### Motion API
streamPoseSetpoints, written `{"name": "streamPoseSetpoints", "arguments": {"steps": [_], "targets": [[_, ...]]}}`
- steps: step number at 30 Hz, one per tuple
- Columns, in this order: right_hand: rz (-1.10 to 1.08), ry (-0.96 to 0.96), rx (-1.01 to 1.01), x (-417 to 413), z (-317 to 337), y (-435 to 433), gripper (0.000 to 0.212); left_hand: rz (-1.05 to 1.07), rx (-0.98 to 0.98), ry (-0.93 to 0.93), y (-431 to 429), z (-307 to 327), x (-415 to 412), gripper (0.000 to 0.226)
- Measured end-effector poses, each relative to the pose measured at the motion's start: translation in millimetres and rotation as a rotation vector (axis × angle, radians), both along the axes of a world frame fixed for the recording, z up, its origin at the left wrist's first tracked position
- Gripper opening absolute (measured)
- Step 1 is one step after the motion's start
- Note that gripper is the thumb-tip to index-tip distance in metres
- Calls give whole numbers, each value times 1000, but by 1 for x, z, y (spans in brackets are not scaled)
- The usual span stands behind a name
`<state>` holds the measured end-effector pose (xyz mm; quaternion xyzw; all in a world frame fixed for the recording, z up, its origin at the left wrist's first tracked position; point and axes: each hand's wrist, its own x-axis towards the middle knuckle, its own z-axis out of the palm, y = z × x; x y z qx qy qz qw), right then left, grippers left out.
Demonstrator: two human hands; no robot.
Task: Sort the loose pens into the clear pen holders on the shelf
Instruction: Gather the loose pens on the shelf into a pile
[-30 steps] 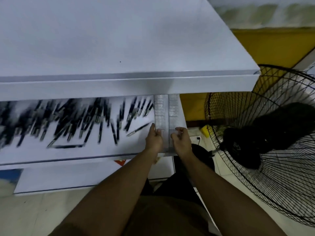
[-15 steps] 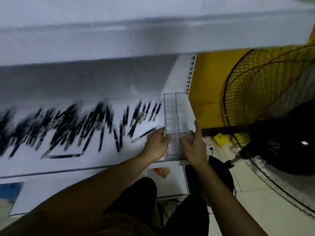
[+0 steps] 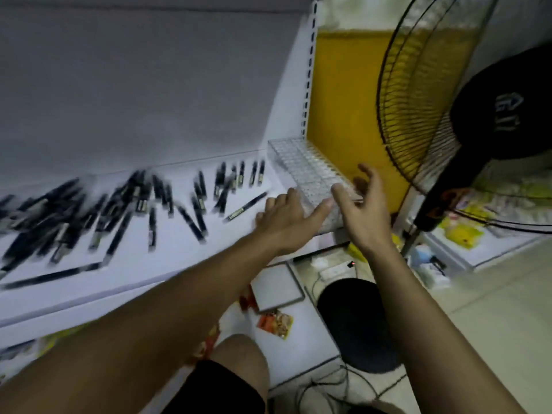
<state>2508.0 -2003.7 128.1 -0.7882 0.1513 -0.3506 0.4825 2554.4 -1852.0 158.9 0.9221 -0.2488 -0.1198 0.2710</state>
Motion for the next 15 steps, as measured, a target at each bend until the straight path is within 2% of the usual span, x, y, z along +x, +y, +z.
{"name": "streamPoseSetpoints", "arguments": {"steps": [3, 5, 10, 13, 15], "targets": [[4, 122, -164, -9, 12, 0, 63, -41, 13, 50, 16, 11, 4, 107], [-55, 164, -296, -16, 19, 6, 57, -109, 71, -33, 29, 17, 10, 109], [-55, 255, -638, -16, 36, 35, 48, -261, 306, -414, 76, 29, 22, 77], [-30, 313, -806, -9, 49, 64, 48, -239, 389, -430, 128, 31, 38, 63], [24, 322, -902, 0, 56, 84, 48, -185, 394, -447, 168, 28, 51, 63]]}}
